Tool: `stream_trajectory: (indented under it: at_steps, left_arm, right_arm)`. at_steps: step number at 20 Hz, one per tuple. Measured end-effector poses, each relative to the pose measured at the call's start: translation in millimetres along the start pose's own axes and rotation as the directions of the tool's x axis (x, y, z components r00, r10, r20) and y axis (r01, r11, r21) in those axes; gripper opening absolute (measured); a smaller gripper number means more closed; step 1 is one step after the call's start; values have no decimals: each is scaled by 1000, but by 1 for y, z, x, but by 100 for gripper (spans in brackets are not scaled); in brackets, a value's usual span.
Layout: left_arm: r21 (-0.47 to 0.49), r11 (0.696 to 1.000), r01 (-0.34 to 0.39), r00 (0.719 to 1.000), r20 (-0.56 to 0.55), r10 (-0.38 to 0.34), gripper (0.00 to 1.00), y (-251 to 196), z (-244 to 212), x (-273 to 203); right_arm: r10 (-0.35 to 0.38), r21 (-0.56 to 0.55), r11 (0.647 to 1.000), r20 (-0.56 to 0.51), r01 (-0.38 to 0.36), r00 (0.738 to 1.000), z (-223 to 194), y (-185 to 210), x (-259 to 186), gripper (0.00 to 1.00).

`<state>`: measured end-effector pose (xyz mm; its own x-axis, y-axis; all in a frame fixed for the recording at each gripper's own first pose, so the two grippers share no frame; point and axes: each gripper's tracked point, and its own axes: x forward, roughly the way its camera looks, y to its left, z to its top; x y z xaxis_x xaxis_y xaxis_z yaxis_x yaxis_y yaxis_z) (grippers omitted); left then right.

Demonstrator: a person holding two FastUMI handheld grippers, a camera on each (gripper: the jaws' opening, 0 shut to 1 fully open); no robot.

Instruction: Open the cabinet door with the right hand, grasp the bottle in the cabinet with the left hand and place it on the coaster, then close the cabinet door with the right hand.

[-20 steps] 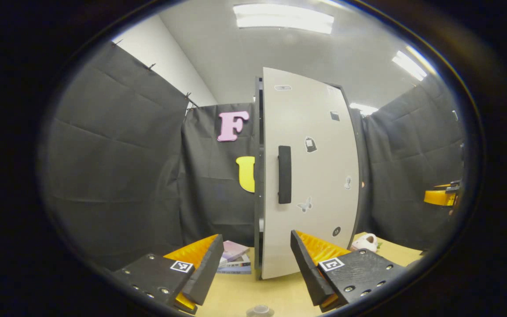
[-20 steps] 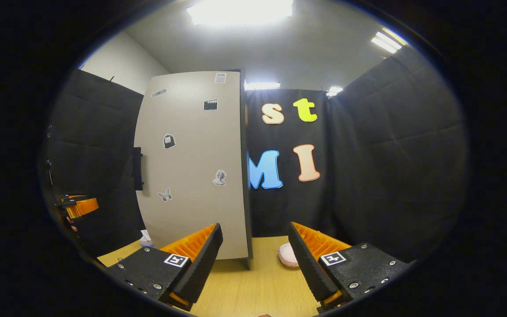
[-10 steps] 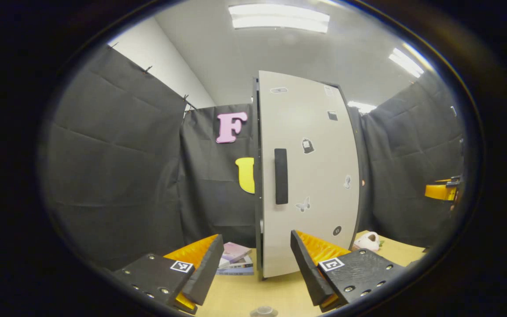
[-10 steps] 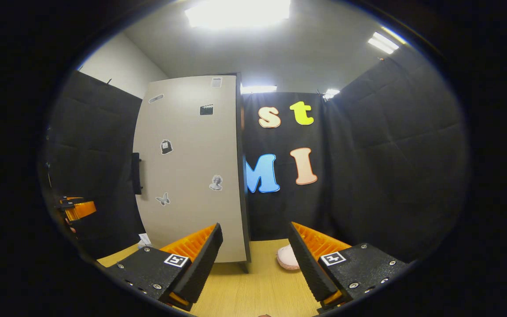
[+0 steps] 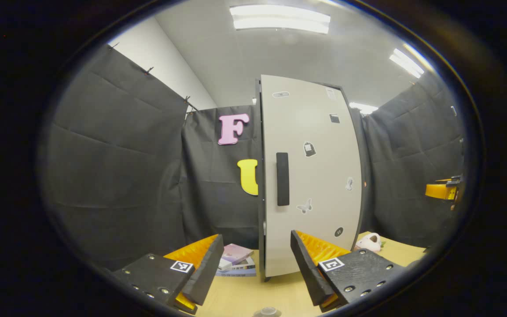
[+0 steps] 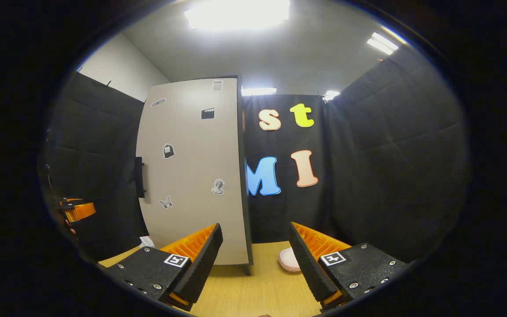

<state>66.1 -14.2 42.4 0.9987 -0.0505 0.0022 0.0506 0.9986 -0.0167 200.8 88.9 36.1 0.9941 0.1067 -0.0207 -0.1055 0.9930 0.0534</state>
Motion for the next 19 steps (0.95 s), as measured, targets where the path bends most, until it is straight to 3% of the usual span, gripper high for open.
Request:
stream_trajectory:
  at_steps: [19]
  left_arm:
    - [2, 1000, -20, 1000, 13, 20, 87, 10, 6, -12]
  right_arm:
    - [1, -12, 1000, 28, 0, 1000, 7, 5, -9, 93]
